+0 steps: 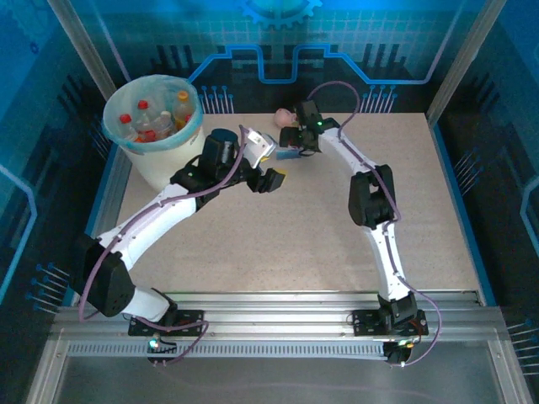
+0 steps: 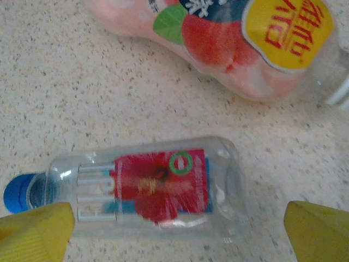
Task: Put the plastic bottles in the bin
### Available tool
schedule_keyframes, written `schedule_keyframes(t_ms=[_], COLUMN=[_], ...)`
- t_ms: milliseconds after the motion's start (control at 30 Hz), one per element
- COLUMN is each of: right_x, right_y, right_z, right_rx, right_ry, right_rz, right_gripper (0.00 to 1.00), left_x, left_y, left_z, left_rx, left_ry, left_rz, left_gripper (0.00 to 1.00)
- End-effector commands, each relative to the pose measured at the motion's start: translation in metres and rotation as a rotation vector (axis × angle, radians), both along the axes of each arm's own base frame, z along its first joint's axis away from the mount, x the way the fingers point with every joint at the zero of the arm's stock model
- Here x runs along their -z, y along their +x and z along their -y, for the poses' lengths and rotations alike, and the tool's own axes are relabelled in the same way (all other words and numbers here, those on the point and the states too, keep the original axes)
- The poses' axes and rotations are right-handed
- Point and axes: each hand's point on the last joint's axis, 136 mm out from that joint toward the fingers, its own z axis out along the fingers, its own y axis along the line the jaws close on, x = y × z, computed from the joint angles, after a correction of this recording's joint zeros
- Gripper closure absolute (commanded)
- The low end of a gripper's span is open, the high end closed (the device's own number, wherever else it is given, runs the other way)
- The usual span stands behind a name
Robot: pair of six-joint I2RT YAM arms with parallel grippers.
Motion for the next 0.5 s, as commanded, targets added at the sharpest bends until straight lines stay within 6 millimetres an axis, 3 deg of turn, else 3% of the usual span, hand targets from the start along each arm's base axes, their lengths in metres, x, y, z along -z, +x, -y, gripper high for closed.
schedule_keyframes(t_ms=[0, 200, 467], right_x=[0.015, 0.024, 0.032], right_y=[0.007, 0.024, 0.014], right_z=[0.003, -0.019, -0.028], right_rx=[0.015, -0.050, -0.099], right_ry=[-0.002, 0.075, 0.097], right_rz=[-0.037, 0.001, -0.041], right_gripper=[0.00, 0.00, 0.00], left_x=[-0.001, 0.005, 0.010], left_y=[0.004, 0.007, 0.008], left_z=[0.001, 0.000, -0.002], left_rx=[0.004, 0.005, -0.004], left_ry=[0.027, 0.057, 0.078], left_rz=[0.032, 0.045, 0.039], left_gripper=[0.24, 0.22, 0.21])
